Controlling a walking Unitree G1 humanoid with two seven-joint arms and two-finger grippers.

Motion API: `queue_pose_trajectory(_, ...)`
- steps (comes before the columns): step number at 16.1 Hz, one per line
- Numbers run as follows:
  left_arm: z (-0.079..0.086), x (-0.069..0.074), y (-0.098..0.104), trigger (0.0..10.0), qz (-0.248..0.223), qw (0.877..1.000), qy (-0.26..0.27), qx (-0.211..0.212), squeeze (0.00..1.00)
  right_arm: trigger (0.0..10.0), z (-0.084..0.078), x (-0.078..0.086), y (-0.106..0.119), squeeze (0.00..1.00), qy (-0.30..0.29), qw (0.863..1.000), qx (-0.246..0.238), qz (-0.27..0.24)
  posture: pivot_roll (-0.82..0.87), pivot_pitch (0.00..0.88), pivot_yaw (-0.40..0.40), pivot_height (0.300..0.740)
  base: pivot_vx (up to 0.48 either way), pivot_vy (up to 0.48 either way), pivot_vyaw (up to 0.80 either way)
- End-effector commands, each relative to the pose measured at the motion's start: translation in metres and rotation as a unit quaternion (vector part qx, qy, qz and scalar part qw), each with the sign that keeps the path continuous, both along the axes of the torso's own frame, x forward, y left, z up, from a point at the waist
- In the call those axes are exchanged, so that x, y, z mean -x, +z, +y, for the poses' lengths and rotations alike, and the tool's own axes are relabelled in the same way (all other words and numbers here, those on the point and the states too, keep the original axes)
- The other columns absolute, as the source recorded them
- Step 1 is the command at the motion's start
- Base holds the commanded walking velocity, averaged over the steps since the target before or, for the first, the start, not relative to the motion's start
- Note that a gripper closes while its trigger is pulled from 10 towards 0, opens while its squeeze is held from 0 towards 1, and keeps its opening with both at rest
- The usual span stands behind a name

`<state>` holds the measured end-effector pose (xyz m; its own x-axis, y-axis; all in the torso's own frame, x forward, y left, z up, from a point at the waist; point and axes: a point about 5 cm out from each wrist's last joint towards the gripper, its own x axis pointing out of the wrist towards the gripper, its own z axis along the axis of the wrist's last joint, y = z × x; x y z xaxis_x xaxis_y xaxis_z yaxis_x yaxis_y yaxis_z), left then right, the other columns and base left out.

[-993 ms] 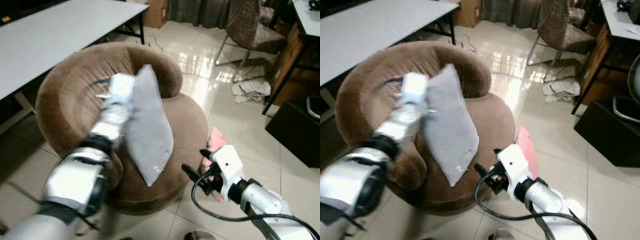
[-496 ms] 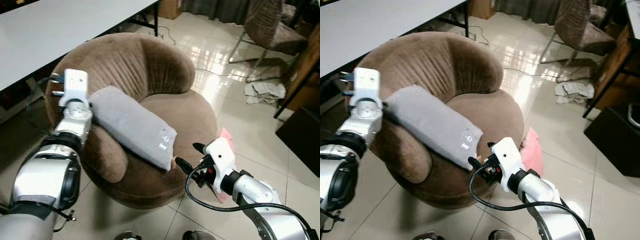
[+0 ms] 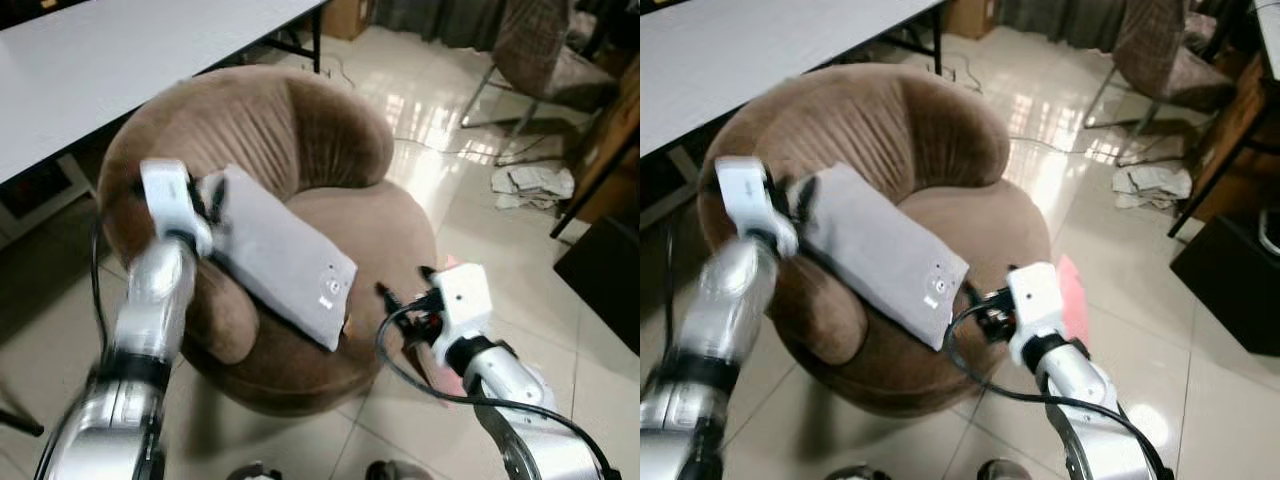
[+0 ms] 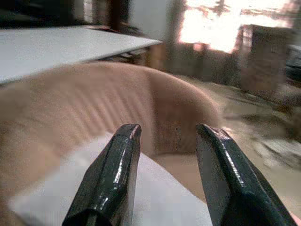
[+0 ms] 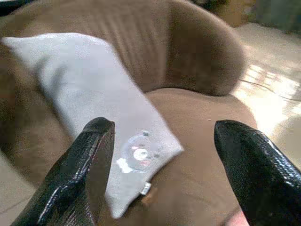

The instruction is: Move the pillow to the sofa from floor

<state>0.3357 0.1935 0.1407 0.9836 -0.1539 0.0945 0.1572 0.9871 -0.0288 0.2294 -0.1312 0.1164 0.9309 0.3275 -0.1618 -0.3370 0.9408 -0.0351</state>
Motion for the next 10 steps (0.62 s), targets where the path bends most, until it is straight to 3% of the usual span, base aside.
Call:
queue_pose_trajectory(1,-0.009,0.011,0.014,10.0,-0.034,0.999,-0.029,-0.016,0.0,10.0,-0.007,-0.002,0.002,0.0,-0.039,0.999,0.004,-0.013,-0.07,0.073,0.025,0.74,0.0,0.0,0.0)
queue_pose_trajectory(2,-0.013,0.027,0.007,10.0,-0.031,0.999,-0.03,-0.023,0.0,10.0,-0.008,-0.004,0.001,0.0,-0.052,0.998,0.008,-0.017,-0.06,0.068,0.017,0.74,0.0,0.0,0.0)
queue_pose_trajectory(3,-0.014,0.032,0.005,10.0,-0.027,0.999,-0.03,-0.024,0.0,10.0,-0.008,-0.005,0.001,0.0,-0.051,0.998,0.01,-0.019,-0.06,0.066,0.016,0.74,0.0,0.0,0.0)
queue_pose_trajectory(5,-0.019,0.047,-0.002,10.0,-0.004,1.0,-0.027,-0.009,0.0,10.0,-0.006,-0.011,0.004,0.0,-0.045,0.998,0.015,-0.028,-0.05,0.054,0.004,0.74,0.0,-0.452,0.0)
queue_pose_trajectory(8,-0.029,0.055,-0.002,10.0,0.022,0.999,-0.027,-0.028,0.0,10.0,-0.006,-0.015,0.003,0.0,-0.052,0.998,0.02,-0.034,-0.05,0.04,0.003,0.74,0.0,-0.48,0.0)
queue_pose_trajectory(10,-0.027,0.049,-0.003,10.0,0.026,0.999,-0.009,-0.042,0.0,10.0,-0.008,-0.018,0.002,0.0,-0.059,0.997,0.027,-0.035,-0.05,0.04,0.007,0.74,0.0,-0.48,0.0)
